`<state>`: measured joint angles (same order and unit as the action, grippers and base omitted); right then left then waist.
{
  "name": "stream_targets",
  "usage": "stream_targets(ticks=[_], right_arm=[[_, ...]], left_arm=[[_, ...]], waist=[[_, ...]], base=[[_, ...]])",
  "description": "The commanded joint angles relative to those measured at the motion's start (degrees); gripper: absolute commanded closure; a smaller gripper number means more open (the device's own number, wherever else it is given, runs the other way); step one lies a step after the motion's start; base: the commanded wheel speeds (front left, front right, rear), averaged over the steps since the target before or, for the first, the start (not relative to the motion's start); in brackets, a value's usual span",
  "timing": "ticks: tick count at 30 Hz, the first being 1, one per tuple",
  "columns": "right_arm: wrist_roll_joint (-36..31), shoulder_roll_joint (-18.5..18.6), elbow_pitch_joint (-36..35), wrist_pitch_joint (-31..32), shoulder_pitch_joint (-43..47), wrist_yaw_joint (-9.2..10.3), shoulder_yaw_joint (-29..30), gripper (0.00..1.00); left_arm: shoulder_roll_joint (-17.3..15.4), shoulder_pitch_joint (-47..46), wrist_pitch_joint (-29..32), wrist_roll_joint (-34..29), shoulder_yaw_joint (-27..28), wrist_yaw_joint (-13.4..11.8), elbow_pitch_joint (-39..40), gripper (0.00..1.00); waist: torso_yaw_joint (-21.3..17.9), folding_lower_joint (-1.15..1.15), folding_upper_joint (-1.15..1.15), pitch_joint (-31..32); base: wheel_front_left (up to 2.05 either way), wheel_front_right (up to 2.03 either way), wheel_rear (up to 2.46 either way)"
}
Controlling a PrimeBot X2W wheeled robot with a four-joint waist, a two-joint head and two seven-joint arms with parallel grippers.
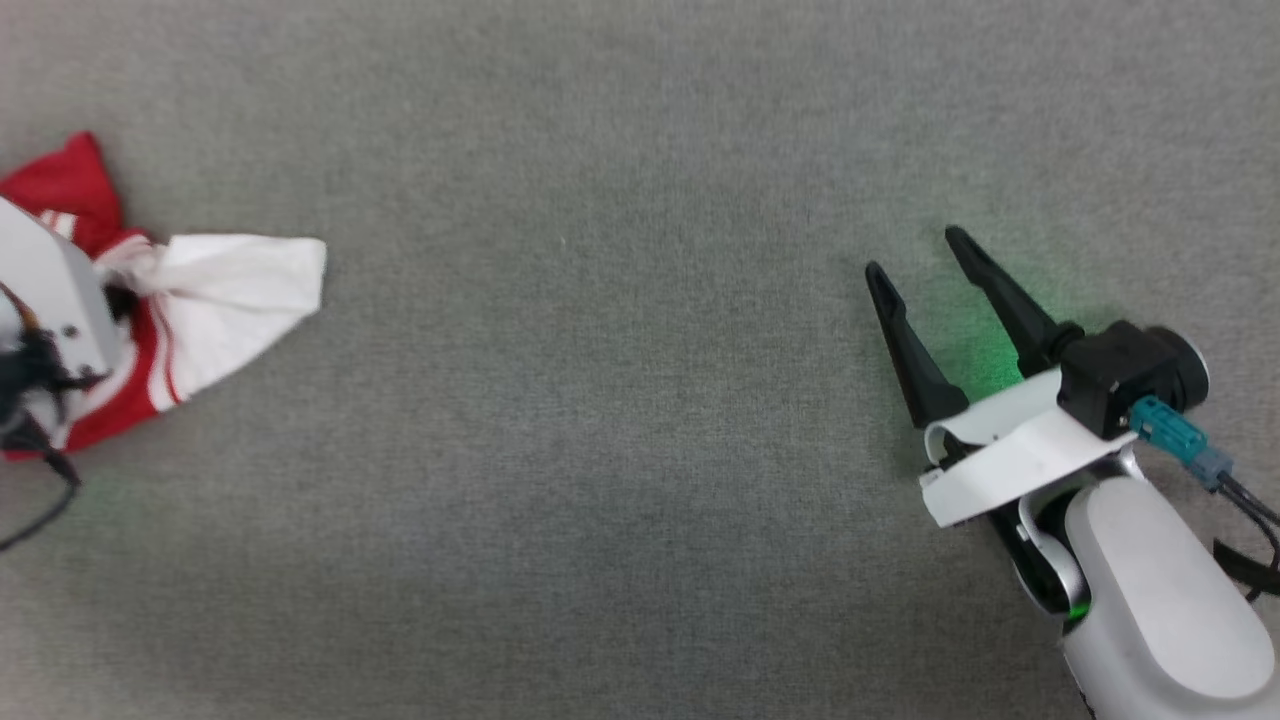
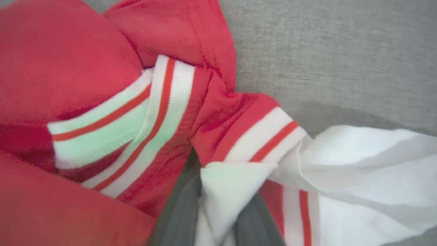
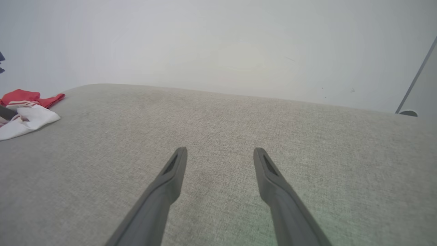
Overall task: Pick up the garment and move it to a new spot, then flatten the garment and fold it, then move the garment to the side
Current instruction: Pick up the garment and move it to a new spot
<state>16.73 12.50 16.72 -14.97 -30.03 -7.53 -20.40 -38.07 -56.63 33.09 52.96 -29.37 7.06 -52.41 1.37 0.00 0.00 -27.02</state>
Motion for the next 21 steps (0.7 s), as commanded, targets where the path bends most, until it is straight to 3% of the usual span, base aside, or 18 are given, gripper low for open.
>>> stream_targets(ticks=[1,8,21], right_arm=[[0.14,-0.06,0.2,-0.29,1.0,0.08,0.44,0.0],[0.55,-1.92,0.37,-0.29,5.18,0.08,3.18,0.0],[0.83,-4.68,-2.81,-0.29,10.68,0.08,11.81,0.0]], left_arm=[[4.82,3.4,0.25,0.94,-1.96,0.71,0.69,1.0],[2.91,3.74,-4.32,8.46,-3.09,0.46,13.33,1.0],[5.39,2.34,3.32,13.37,-9.21,0.33,36.0,1.0]], waist=[[0.87,0.0,0.0,2.62],[0.64,0.0,0.0,8.85],[-5.09,0.0,0.0,11.3]], base=[[0.0,0.0,0.0],[0.0,0.0,0.0],[0.0,0.0,0.0]])
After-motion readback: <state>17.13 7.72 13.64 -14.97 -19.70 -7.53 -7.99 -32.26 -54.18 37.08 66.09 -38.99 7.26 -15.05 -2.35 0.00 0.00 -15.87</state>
